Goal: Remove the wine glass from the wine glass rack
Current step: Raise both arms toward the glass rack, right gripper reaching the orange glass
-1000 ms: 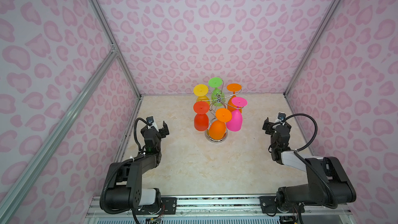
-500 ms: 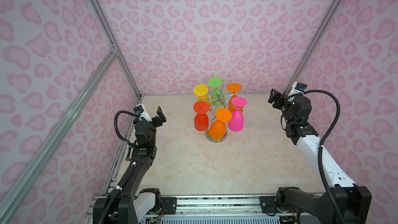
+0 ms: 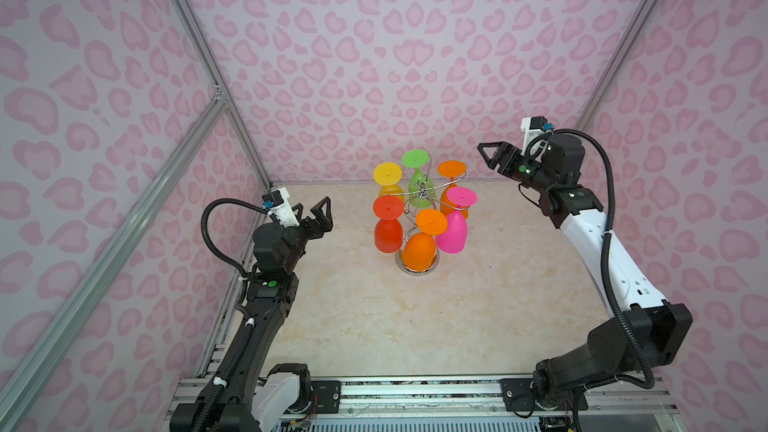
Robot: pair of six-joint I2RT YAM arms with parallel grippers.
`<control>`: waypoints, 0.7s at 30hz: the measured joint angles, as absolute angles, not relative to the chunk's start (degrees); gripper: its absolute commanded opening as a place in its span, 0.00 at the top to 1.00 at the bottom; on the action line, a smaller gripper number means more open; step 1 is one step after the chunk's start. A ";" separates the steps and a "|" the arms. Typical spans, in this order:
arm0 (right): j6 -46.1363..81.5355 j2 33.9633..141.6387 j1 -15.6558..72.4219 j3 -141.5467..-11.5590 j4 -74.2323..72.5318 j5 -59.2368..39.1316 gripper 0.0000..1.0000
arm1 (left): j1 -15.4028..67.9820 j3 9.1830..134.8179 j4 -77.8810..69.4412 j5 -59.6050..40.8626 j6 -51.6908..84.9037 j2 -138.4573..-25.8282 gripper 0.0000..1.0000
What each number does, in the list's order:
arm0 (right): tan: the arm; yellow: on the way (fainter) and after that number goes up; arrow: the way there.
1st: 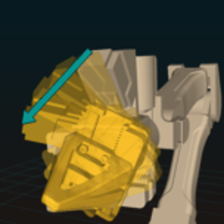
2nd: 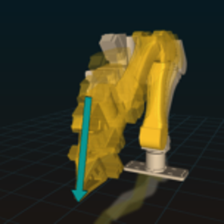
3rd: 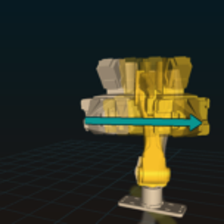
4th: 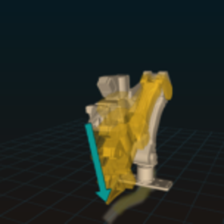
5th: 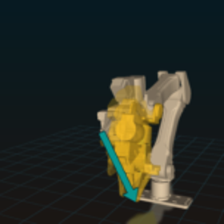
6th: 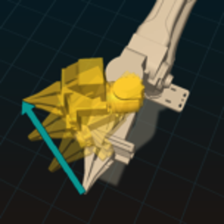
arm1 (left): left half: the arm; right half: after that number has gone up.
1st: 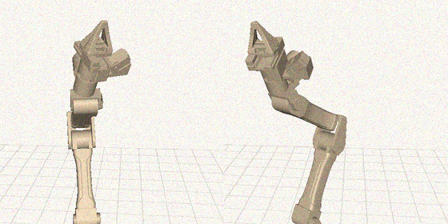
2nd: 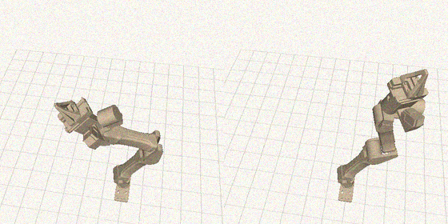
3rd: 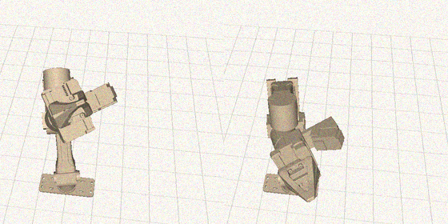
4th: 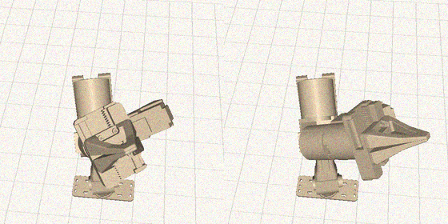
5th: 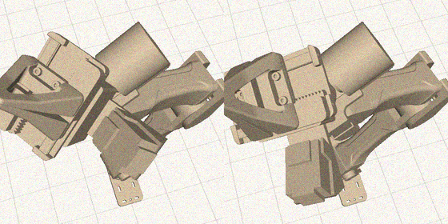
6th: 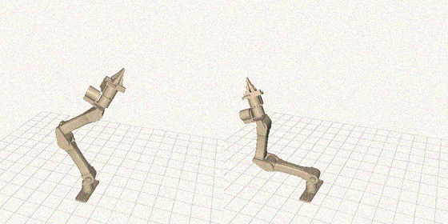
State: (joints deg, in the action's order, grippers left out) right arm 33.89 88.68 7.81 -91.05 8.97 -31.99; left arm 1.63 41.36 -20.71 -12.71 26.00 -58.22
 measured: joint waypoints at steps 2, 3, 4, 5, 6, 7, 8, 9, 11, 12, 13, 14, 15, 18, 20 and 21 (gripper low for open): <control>33.89 90.30 8.86 -92.23 10.20 -33.28 0.25 | 1.93 41.41 -20.67 -14.06 26.74 -58.70 0.06; 33.91 90.89 9.23 -92.51 10.68 -33.63 0.25 | 1.93 41.41 -20.67 -14.46 26.85 -58.89 0.06; 33.89 91.50 9.63 -92.73 11.31 -34.17 0.25 | 1.93 41.41 -20.67 -14.61 26.89 -59.18 0.06; 33.89 91.96 9.93 -92.90 12.03 -34.50 0.25 | 1.93 41.41 -20.67 -14.81 26.92 -59.42 0.06; 33.89 92.40 10.26 -93.12 12.71 -34.63 0.26 | 2.00 41.41 -20.67 -15.07 26.94 -59.68 0.06; 33.89 92.71 10.50 -93.21 13.17 -34.79 0.26 | 2.04 41.41 -20.67 -15.27 27.00 -59.88 0.06; 33.89 92.90 10.70 -93.21 13.41 -34.92 0.27 | 2.11 41.41 -20.67 -15.46 27.24 -60.12 0.06; 33.89 92.99 10.90 -93.21 13.58 -34.94 0.27 | 2.22 41.41 -20.67 -15.68 27.33 -60.27 0.06; 33.87 93.17 11.22 -93.23 13.58 -34.96 0.28 | 2.39 41.41 -20.67 -16.12 27.33 -60.71 0.06; 33.89 93.21 11.27 -93.23 13.58 -34.96 0.28 | 2.44 41.41 -20.67 -16.25 27.33 -60.88 0.06; 33.89 93.23 11.40 -93.23 13.58 -34.96 0.28 | 2.55 41.41 -20.67 -16.27 27.33 -61.08 0.06; 33.89 93.30 11.57 -93.27 13.58 -34.98 0.29 | 2.63 41.41 -20.67 -16.29 27.33 -61.28 0.06; 33.89 93.41 11.64 -93.45 13.58 -35.00 0.30 | 2.61 41.41 -20.67 -16.29 27.33 -61.36 0.06; 33.89 93.89 11.94 -94.04 13.56 -35.29 0.31 | 2.57 41.41 -20.67 -16.27 27.33 -61.65 0.06; 33.89 94.28 12.23 -94.37 13.56 -35.62 0.32 | 2.59 41.41 -20.67 -16.29 27.33 -61.73 0.06; 33.89 94.39 12.29 -94.41 13.56 -35.68 0.32 | 2.59 41.41 -20.67 -16.32 27.33 -61.76 0.06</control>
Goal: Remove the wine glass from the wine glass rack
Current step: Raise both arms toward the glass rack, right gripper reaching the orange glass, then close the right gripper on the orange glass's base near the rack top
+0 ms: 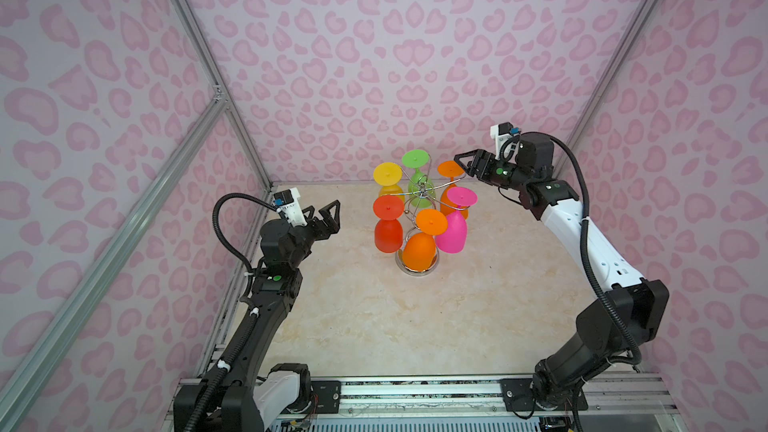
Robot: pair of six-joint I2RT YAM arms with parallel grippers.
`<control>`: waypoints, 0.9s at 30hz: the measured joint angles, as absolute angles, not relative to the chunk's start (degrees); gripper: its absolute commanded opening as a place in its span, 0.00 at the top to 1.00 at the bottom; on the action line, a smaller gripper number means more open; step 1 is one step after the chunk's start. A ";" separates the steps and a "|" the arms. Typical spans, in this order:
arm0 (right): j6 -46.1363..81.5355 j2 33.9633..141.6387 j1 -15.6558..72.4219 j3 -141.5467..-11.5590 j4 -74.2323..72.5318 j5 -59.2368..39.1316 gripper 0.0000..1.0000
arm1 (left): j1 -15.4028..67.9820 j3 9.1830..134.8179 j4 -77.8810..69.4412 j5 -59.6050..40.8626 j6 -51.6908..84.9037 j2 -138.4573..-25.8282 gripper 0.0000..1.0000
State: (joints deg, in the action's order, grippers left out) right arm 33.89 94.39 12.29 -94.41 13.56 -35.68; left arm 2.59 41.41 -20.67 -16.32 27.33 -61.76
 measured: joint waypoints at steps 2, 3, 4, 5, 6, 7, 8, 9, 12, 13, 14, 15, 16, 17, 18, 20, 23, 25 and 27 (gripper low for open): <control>33.91 94.63 12.64 -94.56 13.58 -35.83 0.32 | 2.59 41.41 -20.67 -16.32 27.33 -61.80 0.06; 33.89 94.72 12.84 -94.67 13.58 -35.88 0.32 | 2.63 41.41 -20.67 -16.34 27.33 -61.87 0.06; 33.89 94.74 13.06 -94.74 13.58 -36.01 0.32 | 2.63 41.41 -20.67 -16.49 27.33 -61.91 0.06; 33.89 94.74 13.19 -94.83 13.63 -36.05 0.32 | 2.63 41.41 -20.67 -16.49 27.33 -61.93 0.06; 33.87 94.74 13.34 -94.98 13.61 -36.05 0.32 | 2.63 41.41 -20.67 -16.47 27.35 -61.93 0.06; 33.87 94.74 13.41 -95.02 13.61 -36.05 0.32 | 2.63 41.41 -20.67 -16.49 27.35 -61.95 0.06; 33.85 94.74 13.45 -95.02 13.61 -36.05 0.32 | 2.68 41.41 -20.67 -16.49 27.35 -62.00 0.06; 33.85 94.74 13.50 -95.02 13.63 -36.05 0.32 | 2.70 41.41 -20.67 -16.49 27.35 -62.02 0.06; 33.78 94.74 13.50 -95.02 13.63 -36.01 0.32 | 2.72 41.41 -20.67 -16.49 27.38 -62.02 0.06; 33.71 94.72 13.52 -95.02 13.63 -36.01 0.32 | 2.72 41.41 -20.67 -16.49 27.46 -62.02 0.06; 33.67 94.72 13.56 -95.02 13.63 -36.01 0.32 | 2.72 41.39 -20.67 -16.49 27.75 -62.02 0.06; 33.67 94.72 13.61 -95.00 13.63 -36.01 0.32 | 2.72 41.39 -20.67 -16.47 27.88 -62.02 0.06; 33.67 94.70 13.67 -95.00 13.61 -36.01 0.32 | 2.72 41.39 -20.67 -16.47 27.88 -62.02 0.06; 33.67 94.61 13.78 -94.91 13.61 -36.01 0.33 | 2.72 41.36 -20.67 -16.47 27.90 -62.02 0.06; 33.67 94.45 13.89 -94.78 13.58 -35.99 0.33 | 2.72 41.34 -20.67 -16.47 27.94 -62.02 0.06; 33.69 93.93 14.00 -94.39 13.56 -35.94 0.34 | 2.72 41.34 -20.67 -16.47 27.97 -62.02 0.06; 33.74 93.47 14.06 -94.08 13.41 -35.81 0.35 | 2.72 41.34 -20.67 -16.47 27.97 -62.04 0.06; 33.85 93.19 14.02 -93.93 13.39 -35.77 0.36 | 2.72 41.34 -20.69 -16.47 27.97 -62.26 0.06; 33.85 92.95 14.04 -93.93 13.39 -35.79 0.37 | 2.76 41.34 -20.67 -16.47 27.99 -62.52 0.06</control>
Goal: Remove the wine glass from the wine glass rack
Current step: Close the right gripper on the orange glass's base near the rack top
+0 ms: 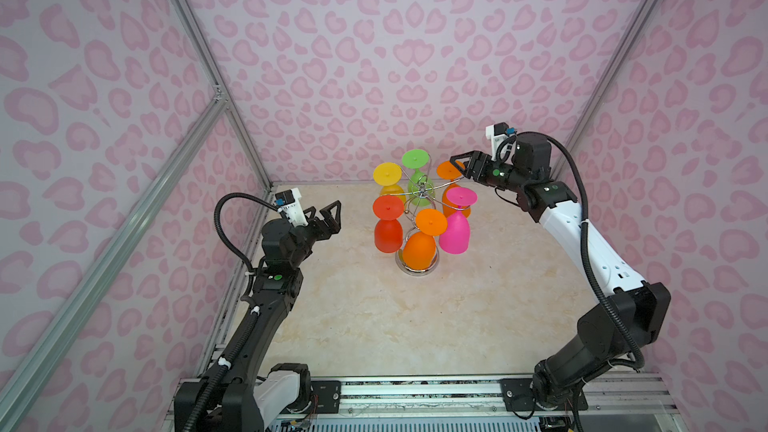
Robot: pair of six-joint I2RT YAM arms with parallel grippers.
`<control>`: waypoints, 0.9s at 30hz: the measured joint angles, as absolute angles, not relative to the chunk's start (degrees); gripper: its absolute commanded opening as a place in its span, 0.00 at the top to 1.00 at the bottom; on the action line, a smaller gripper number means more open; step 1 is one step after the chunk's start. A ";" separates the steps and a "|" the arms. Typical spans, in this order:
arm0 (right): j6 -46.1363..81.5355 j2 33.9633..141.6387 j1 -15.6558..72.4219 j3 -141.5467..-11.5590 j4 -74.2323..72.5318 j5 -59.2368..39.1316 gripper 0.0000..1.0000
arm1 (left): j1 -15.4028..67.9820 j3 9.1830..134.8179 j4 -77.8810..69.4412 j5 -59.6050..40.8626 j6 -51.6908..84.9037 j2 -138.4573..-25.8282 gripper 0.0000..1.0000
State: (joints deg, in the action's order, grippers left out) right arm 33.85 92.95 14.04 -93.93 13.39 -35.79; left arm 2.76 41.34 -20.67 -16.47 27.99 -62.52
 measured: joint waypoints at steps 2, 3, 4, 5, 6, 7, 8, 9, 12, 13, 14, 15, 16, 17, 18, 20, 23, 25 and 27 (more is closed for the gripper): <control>33.82 92.79 14.04 -93.93 13.39 -35.81 0.37 | 2.81 41.34 -20.69 -16.47 27.99 -62.76 0.06; 33.80 92.77 14.04 -93.93 13.39 -35.81 0.37 | 2.81 41.34 -20.67 -16.47 27.99 -62.85 0.06; 33.78 92.77 14.04 -93.93 13.39 -35.79 0.37 | 2.81 41.34 -20.67 -16.47 28.01 -62.94 0.06; 33.69 92.77 14.04 -93.93 13.41 -35.79 0.38 | 2.83 41.34 -20.67 -16.47 28.01 -63.00 0.06; 33.61 92.77 14.04 -93.93 13.41 -35.79 0.39 | 2.85 41.34 -20.67 -16.47 28.03 -63.05 0.06; 33.47 92.77 14.04 -93.95 13.50 -35.79 0.39 | 2.85 41.34 -20.67 -16.47 28.03 -63.09 0.06; 33.39 92.77 14.04 -94.08 13.69 -35.77 0.40 | 2.85 41.34 -20.67 -16.47 28.03 -63.13 0.06; 33.23 92.79 14.04 -94.39 14.17 -35.77 0.41 | 2.85 41.34 -20.69 -16.47 28.03 -63.16 0.06; 32.97 92.88 14.04 -94.72 14.83 -35.81 0.46 | 2.85 41.34 -20.69 -16.47 28.18 -63.26 0.06; 32.86 92.90 14.06 -94.72 15.07 -35.81 0.47 | 2.85 41.34 -20.69 -16.47 28.40 -63.33 0.06; 32.80 92.90 14.09 -94.72 15.33 -35.79 0.49 | 2.85 41.34 -20.69 -16.47 28.38 -63.42 0.06; 32.77 92.90 14.09 -94.70 15.53 -35.79 0.50 | 2.85 41.34 -20.69 -16.47 28.38 -63.53 0.06; 32.77 92.90 14.11 -94.70 15.73 -35.79 0.51 | 2.85 41.34 -20.67 -16.47 28.38 -63.53 0.06; 32.77 92.90 14.11 -94.70 15.75 -35.81 0.52 | 2.85 41.34 -20.67 -16.47 28.38 -63.55 0.06; 32.77 92.97 14.13 -94.70 15.75 -35.83 0.53 | 2.85 41.34 -20.69 -16.47 28.38 -63.55 0.06; 32.77 93.08 14.17 -94.72 15.75 -35.97 0.55 | 2.98 41.34 -20.69 -16.47 28.38 -63.64 0.06; 32.71 93.56 14.24 -95.33 16.12 -36.05 0.59 | 2.98 41.34 -20.69 -16.47 28.38 -63.75 0.06; 32.36 93.89 14.37 -95.83 16.43 -36.03 0.60 | 2.98 41.34 -20.69 -16.47 28.40 -63.86 0.06; 31.88 94.30 14.55 -96.51 17.04 -36.01 0.62 | 2.98 41.34 -20.69 -16.47 28.40 -63.90 0.06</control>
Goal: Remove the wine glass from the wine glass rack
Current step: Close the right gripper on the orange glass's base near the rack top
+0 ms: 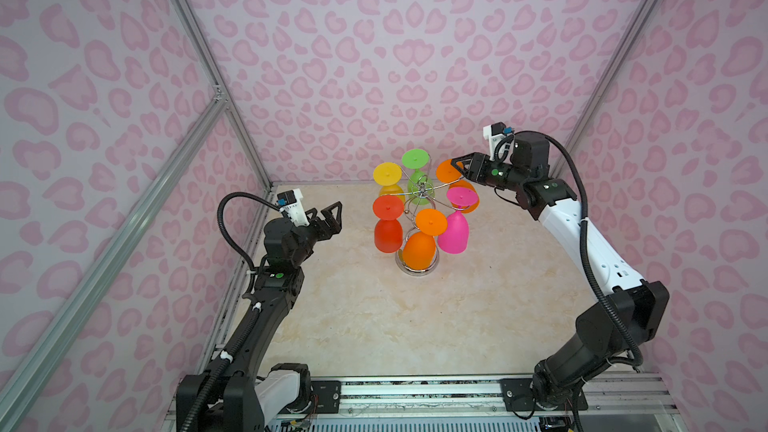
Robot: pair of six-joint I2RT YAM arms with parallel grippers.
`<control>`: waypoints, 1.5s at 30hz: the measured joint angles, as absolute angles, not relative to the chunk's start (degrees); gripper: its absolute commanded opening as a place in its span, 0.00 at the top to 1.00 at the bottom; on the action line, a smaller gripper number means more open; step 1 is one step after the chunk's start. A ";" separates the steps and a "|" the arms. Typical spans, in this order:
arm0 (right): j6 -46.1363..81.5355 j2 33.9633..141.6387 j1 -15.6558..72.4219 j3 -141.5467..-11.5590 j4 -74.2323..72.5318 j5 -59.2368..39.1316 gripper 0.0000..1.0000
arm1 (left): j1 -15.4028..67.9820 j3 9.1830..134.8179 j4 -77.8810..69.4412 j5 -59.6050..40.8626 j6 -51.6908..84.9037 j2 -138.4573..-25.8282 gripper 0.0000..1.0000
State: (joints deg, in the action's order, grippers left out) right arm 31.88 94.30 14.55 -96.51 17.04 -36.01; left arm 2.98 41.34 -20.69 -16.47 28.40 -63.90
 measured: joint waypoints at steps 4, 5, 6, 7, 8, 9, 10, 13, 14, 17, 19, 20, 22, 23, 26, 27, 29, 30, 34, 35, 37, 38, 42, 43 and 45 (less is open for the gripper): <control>30.83 94.83 14.66 -97.34 18.63 -35.77 0.68 | 2.98 41.34 -20.69 -16.47 28.40 -64.01 0.06; 30.68 94.85 14.66 -97.41 18.79 -35.64 0.69 | 2.98 41.34 -20.69 -16.47 28.40 -64.05 0.06; 30.52 94.87 14.68 -97.51 19.14 -35.51 0.70 | 2.98 41.34 -20.69 -16.47 28.40 -64.16 0.06; 30.44 94.91 14.68 -97.62 19.35 -35.35 0.72 | 2.98 41.34 -20.69 -16.47 28.42 -64.20 0.06; 30.39 94.96 14.68 -97.71 19.57 -35.33 0.73 | 3.01 41.34 -20.69 -16.47 28.42 -64.27 0.06; 30.30 95.02 14.68 -97.82 19.66 -35.22 0.75 | 3.01 41.34 -20.69 -16.47 28.42 -64.29 0.06; 30.26 95.11 14.68 -97.91 19.86 -34.96 0.77 | 3.01 41.34 -20.69 -16.47 28.42 -64.31 0.06; 30.26 95.42 14.68 -98.43 20.73 -34.63 0.83 | 3.01 41.34 -20.69 -16.47 28.42 -64.34 0.06; 30.28 95.53 14.66 -98.70 21.02 -34.61 0.85 | 3.01 41.34 -20.69 -16.47 28.42 -64.36 0.06; 30.52 95.94 14.59 -99.15 21.47 -34.59 0.91 | 3.05 41.34 -20.69 -16.47 28.42 -64.42 0.06; 31.07 96.03 14.46 -99.22 21.26 -34.98 0.94 | 3.07 41.34 -20.69 -16.49 28.42 -64.47 0.06; 31.38 96.05 14.46 -99.22 21.02 -35.00 0.96 | 3.07 41.34 -20.71 -16.49 28.42 -64.49 0.06; 32.05 96.09 14.13 -99.31 20.43 -35.77 0.99 | 3.07 41.34 -20.71 -16.49 28.42 -64.58 0.06; 32.56 96.14 13.96 -99.31 20.38 -36.23 0.99 | 3.07 41.34 -20.69 -16.49 28.42 -64.60 0.06; 33.87 96.27 13.37 -99.20 19.97 -37.69 1.00 | 3.11 41.34 -20.69 -16.49 28.42 -64.64 0.06; 34.13 96.29 13.19 -99.02 19.59 -38.09 1.00 | 3.11 41.34 -20.69 -16.49 28.42 -64.66 0.06; 35.48 96.29 12.69 -98.50 18.72 -39.05 1.00 | 3.11 41.34 -20.71 -16.49 28.42 -64.71 0.06; 36.03 96.29 12.51 -98.04 18.04 -39.62 1.00 | 3.11 41.34 -20.71 -16.51 28.42 -64.79 0.06; 39.72 96.27 11.16 -95.70 14.22 -42.39 1.00 | 3.16 41.34 -20.69 -16.53 28.42 -64.97 0.06; 40.91 96.27 10.98 -95.15 13.21 -43.09 1.00 | 3.16 41.34 -20.69 -16.53 28.42 -64.97 0.06; 42.50 96.07 10.44 -94.08 11.18 -44.21 1.00 | 3.22 41.34 -20.69 -16.58 28.42 -64.97 0.06; 43.38 95.94 10.24 -93.58 10.15 -44.93 1.00 | 3.22 41.34 -20.69 -16.62 28.42 -64.97 0.06; 45.71 95.29 9.47 -92.12 7.40 -46.15 1.00 | 3.33 41.34 -20.69 -16.64 28.42 -64.97 0.06; 45.95 94.96 9.26 -91.70 6.76 -46.52 1.00 | 3.33 41.32 -20.69 -16.67 28.42 -64.97 0.06; 46.78 94.39 8.99 -91.11 5.82 -46.92 1.00 | 3.33 41.23 -20.69 -16.67 28.42 -64.97 0.06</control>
